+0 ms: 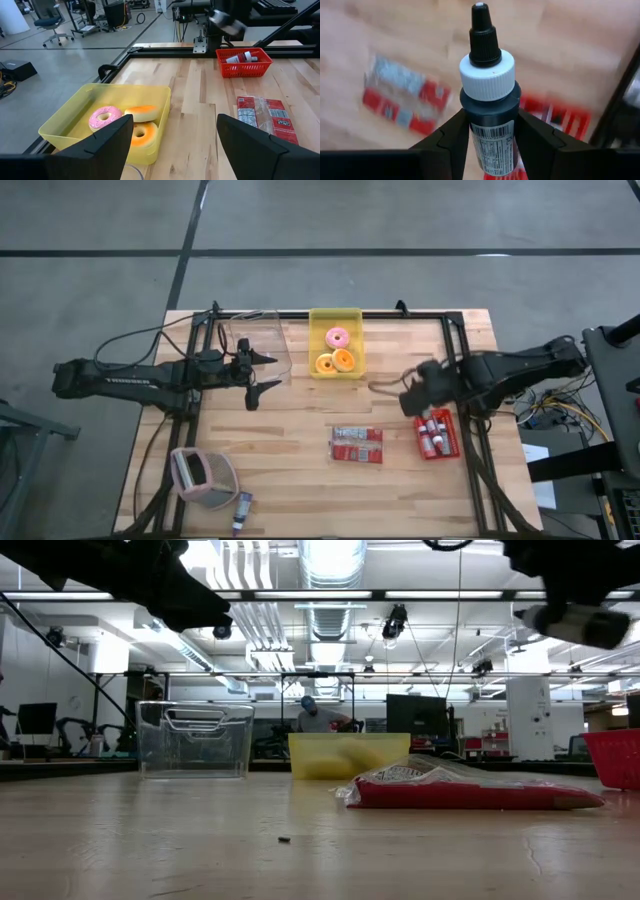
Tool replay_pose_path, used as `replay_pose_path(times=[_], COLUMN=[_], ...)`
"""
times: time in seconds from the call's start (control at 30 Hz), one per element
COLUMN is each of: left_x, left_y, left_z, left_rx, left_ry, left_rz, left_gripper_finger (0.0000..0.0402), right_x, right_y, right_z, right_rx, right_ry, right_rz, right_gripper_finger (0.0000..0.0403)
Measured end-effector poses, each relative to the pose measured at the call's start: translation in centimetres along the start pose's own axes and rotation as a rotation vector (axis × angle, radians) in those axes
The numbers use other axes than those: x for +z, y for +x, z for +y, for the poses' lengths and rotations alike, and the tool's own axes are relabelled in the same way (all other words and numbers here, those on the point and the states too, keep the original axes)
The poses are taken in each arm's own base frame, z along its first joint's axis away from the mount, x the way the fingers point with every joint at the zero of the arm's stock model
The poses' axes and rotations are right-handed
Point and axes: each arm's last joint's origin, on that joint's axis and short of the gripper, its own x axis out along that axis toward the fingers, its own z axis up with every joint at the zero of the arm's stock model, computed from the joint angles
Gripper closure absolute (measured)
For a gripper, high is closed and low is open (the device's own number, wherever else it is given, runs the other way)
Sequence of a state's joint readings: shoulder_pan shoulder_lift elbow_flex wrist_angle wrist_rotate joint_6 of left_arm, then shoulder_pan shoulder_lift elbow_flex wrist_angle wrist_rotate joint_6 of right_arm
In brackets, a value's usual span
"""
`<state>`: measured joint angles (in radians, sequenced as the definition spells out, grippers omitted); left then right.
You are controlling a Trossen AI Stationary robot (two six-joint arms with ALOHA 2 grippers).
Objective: Pick & Place Food Item
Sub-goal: Put the black food coloring bottle into the red bin
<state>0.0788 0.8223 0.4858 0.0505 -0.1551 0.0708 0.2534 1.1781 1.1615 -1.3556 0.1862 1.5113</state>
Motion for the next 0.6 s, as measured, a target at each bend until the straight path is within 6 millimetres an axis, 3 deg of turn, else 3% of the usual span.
replay_pose_path(times=[0.23, 0.6], left_x=[0.0, 0.0], left_y=[0.0, 0.0], left_z=[0.0, 0.0], left_rx=[0.0, 0.0], left_ry=[0.0, 0.0], left_rz=[-0.001, 0.0], left_gripper_finger=[0.0108, 0.0108], right_x=[-3.2, -6.2], right_y=[1.5, 4.0], right_z=[0.1, 0.3], right_rx=[-0.082, -0.139], right_ry=[0.106, 0.165], right_rz=[0.146, 0.184], right_gripper_finger=[0.0264, 0.0264])
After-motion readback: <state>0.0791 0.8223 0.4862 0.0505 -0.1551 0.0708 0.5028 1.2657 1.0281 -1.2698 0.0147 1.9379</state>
